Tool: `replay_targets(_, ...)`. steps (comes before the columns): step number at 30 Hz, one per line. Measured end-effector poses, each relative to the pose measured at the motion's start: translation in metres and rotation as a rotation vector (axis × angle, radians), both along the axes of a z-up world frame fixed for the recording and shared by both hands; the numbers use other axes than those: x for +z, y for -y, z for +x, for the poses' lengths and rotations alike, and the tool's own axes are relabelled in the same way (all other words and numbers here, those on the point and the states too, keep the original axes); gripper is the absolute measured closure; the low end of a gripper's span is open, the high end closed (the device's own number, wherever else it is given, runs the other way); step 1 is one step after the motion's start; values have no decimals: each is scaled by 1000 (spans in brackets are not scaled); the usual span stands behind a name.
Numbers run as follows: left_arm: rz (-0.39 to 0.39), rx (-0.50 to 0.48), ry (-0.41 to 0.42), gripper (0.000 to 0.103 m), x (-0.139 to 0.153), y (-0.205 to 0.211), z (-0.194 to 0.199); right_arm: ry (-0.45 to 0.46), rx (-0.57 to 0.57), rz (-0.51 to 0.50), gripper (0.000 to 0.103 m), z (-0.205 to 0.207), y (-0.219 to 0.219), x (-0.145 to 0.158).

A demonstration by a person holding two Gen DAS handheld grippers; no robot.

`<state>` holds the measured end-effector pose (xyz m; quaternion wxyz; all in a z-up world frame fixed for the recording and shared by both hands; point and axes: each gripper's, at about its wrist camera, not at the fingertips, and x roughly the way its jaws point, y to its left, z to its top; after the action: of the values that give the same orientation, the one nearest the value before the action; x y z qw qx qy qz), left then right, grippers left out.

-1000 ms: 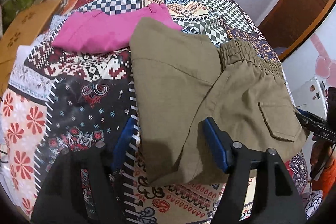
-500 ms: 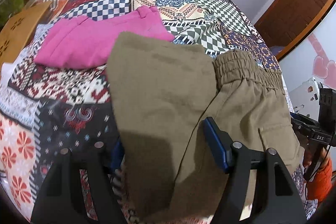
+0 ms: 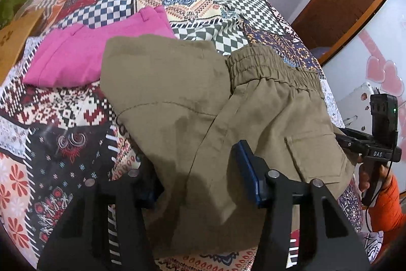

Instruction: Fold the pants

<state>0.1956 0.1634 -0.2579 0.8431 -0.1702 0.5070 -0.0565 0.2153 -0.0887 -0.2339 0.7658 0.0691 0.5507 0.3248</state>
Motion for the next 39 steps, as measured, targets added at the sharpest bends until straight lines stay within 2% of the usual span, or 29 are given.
replay_targets(4, -69, 29, -12, 49, -6, -10, 6, -15, -6, 26, 29, 6, -1, -3)
replay_targets(8, -66, 33, -10, 50, -7, -10, 12, -9, -21, 35, 31, 15, -6, -4)
replay_targets(12, -43, 32, 7, 73, -3, -6, 15, 7, -43, 40, 48, 21, -7, 0)
replay_targets(18, 15, 21, 40, 91, 9, 1, 19, 92, -15, -10, 80, 23, -17, 15)
replay_targets(21, 64, 15, 69, 94, 20, 6, 17, 135, -7, -21, 88, 26, -20, 21)
replay_targets(28, 102, 15, 124, 98, 44, 10, 13, 237, 1, -33, 93, 25, -24, 45)
replay_targets(31, 138, 11, 155, 98, 59, 15, 9, 277, 6, -30, 94, 25, -26, 61)
replay_targets(39, 169, 10, 225, 99, 91, 19, 3, 384, 33, -37, 94, 23, -36, 96)
